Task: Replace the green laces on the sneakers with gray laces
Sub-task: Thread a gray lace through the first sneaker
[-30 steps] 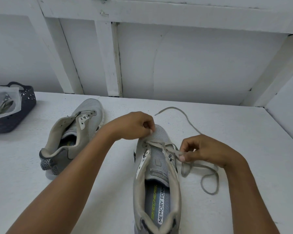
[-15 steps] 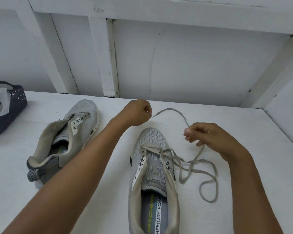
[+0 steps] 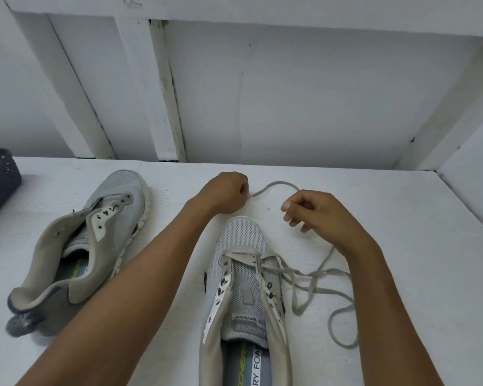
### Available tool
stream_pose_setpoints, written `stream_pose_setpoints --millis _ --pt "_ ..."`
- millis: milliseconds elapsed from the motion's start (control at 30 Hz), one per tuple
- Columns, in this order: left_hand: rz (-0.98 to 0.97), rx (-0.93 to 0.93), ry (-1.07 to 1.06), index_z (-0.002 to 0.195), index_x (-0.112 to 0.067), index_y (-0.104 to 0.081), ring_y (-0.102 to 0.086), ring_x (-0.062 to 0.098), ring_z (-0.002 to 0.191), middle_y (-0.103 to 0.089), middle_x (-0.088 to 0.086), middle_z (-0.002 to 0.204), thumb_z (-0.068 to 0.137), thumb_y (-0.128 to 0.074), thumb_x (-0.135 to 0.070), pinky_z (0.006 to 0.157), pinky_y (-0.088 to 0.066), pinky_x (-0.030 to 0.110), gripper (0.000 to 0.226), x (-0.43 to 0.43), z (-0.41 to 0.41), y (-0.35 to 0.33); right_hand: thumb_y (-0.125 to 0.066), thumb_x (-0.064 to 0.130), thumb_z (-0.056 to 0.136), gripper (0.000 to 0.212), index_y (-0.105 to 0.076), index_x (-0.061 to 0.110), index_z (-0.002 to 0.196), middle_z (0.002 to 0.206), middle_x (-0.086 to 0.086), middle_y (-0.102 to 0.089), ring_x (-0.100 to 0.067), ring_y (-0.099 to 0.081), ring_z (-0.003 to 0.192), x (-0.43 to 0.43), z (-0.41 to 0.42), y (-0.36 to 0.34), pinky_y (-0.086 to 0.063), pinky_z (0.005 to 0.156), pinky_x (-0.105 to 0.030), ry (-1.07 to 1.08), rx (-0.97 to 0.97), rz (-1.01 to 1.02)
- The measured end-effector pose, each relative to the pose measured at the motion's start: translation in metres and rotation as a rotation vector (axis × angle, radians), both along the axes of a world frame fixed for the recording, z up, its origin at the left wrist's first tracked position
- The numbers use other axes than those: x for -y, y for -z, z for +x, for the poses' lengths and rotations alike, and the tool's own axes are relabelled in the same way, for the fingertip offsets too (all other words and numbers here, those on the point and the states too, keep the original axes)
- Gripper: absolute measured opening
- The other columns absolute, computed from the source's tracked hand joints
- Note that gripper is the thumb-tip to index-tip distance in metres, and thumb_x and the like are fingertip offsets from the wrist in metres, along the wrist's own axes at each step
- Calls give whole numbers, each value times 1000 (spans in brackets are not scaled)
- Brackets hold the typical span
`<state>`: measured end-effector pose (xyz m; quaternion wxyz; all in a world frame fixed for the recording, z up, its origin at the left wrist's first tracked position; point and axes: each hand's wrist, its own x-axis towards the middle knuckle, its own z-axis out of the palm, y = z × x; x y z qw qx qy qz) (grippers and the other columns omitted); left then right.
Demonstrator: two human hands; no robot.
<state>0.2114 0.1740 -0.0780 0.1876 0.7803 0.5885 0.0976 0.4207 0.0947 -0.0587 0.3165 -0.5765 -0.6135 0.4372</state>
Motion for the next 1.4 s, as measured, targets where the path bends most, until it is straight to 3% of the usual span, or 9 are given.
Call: stream_pose_setpoints --millis 100,233,433,600,767,867,1000,1200,1400 --pt "-7 85 47 94 -15 -64 -52 6 78 -58 -12 87 97 -54 -13 61 -38 19 10 15 -7 -22 -63 23 95 9 -65 27 103 102 13 -67 -4 -61 95 -2 -9 0 -46 75 -14 79 86 205" --pt "-35 65 189 91 -21 -65 -57 7 78 -64 -10 86 97 -59 -24 64 -43 23 9 48 -13 -58 -61 26 97 27 -61 31 123 129 18 -54 -4 -39 124 0 -25 -7 -34 97 -22 -65 301 397" --pt "-46 50 170 93 -21 -66 -60 13 82 -66 -6 87 96 -60 -26 72 -48 30 9 80 -27 -71 -69 29 92 5 -73 31 94 95 22 -66 18 -51 92 16 -38 -21 -39 78 -14 -207 241 255" --pt "-18 116 85 81 -23 -59 -53 8 70 -61 -10 77 95 -61 -37 60 -38 23 20 100 -33 -64 -72 23 89 9 -70 30 83 83 13 -70 10 -57 72 24 -46 -25 -39 64 -9 -230 240 266" --pt "-196 -92 32 74 -14 -65 -51 11 63 -62 -2 70 86 -62 -62 55 -37 25 50 125 -36 -57 -70 20 89 13 -68 29 80 82 11 -69 4 -59 72 36 -47 -30 -44 65 -11 -289 277 194" --pt "-259 -85 -25 73 -12 -70 -55 12 56 -64 -1 66 83 -64 -64 50 -40 21 54 132 -37 -60 -70 17 87 12 -69 26 79 79 9 -70 2 -61 69 46 -49 -31 -50 67 -17 -318 266 155" --pt "-339 20 -50 69 -14 -73 -58 4 51 -68 -6 63 82 -69 -58 48 -46 18 45 139 -40 -64 -71 17 84 12 -70 26 75 74 10 -70 -3 -64 70 56 -53 -29 -54 71 -28 -307 265 143" --pt "-453 356 -167 69 -5 -66 -59 12 48 -63 3 55 87 -59 -8 48 -51 23 20 145 -44 -58 -73 15 82 11 -73 24 76 71 11 -71 4 -62 65 67 -57 -26 -47 64 -15 -278 262 120" --pt "-508 528 -189 81 8 -70 -61 21 57 -64 12 64 85 -55 4 56 -56 27 16 148 -57 -49 -72 18 82 15 -72 28 72 64 16 -66 9 -58 60 73 -69 -22 -39 54 -5 -213 291 167"
